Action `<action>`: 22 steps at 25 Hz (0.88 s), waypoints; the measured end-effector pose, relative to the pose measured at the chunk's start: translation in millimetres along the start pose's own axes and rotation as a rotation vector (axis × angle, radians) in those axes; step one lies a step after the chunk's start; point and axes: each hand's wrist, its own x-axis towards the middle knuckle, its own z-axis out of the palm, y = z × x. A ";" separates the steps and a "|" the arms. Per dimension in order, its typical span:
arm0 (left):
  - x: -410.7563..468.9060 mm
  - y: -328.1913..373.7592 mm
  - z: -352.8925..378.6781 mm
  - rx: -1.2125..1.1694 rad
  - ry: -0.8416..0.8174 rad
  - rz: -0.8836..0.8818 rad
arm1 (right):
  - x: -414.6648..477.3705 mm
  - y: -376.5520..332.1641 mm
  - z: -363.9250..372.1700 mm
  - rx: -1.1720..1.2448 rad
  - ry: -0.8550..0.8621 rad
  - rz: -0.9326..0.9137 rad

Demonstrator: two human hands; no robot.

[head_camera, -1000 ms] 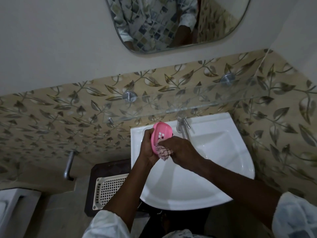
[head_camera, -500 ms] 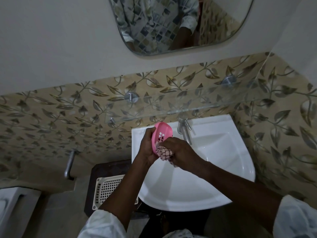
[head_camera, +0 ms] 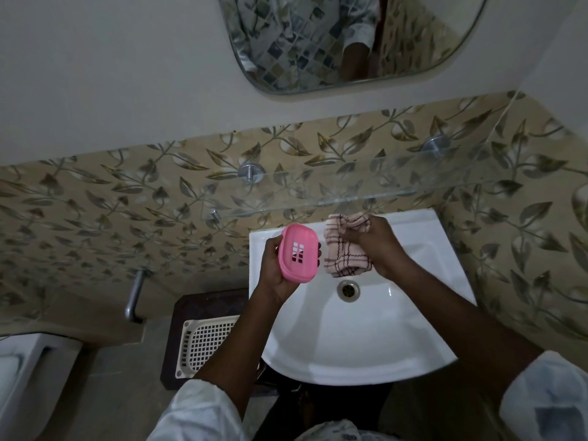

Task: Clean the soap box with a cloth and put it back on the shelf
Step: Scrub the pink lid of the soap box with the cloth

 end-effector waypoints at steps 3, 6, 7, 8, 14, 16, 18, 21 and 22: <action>-2.1 4.7 -15.4 -0.070 -0.119 0.000 | -3.8 9.0 -10.4 0.363 -0.113 0.284; -2.8 5.1 -23.7 -0.072 -0.235 -0.037 | -11.7 14.6 -18.6 0.419 -0.082 0.297; -1.4 4.6 -25.4 -0.066 -0.252 -0.047 | -14.7 14.0 -18.7 0.400 -0.018 0.250; 0.0 3.9 -27.1 -0.063 -0.261 -0.053 | -17.8 14.2 -16.1 0.358 0.059 0.187; 6.7 -2.7 -24.7 -0.028 -0.186 -0.049 | -24.8 -9.4 21.5 -0.246 0.138 -0.290; 8.1 -1.7 -24.2 -0.030 -0.153 -0.037 | -21.2 -14.9 24.7 -0.344 0.144 -0.405; 6.7 1.6 -21.1 -0.048 -0.182 -0.046 | -23.6 -16.6 28.3 -0.433 0.124 -0.587; 3.5 4.7 -13.1 0.007 -0.218 -0.068 | -25.7 -8.4 30.8 -0.743 -0.185 -0.846; 2.6 4.8 -9.2 0.034 -0.219 -0.080 | -21.3 0.4 29.6 -0.902 -0.347 -0.993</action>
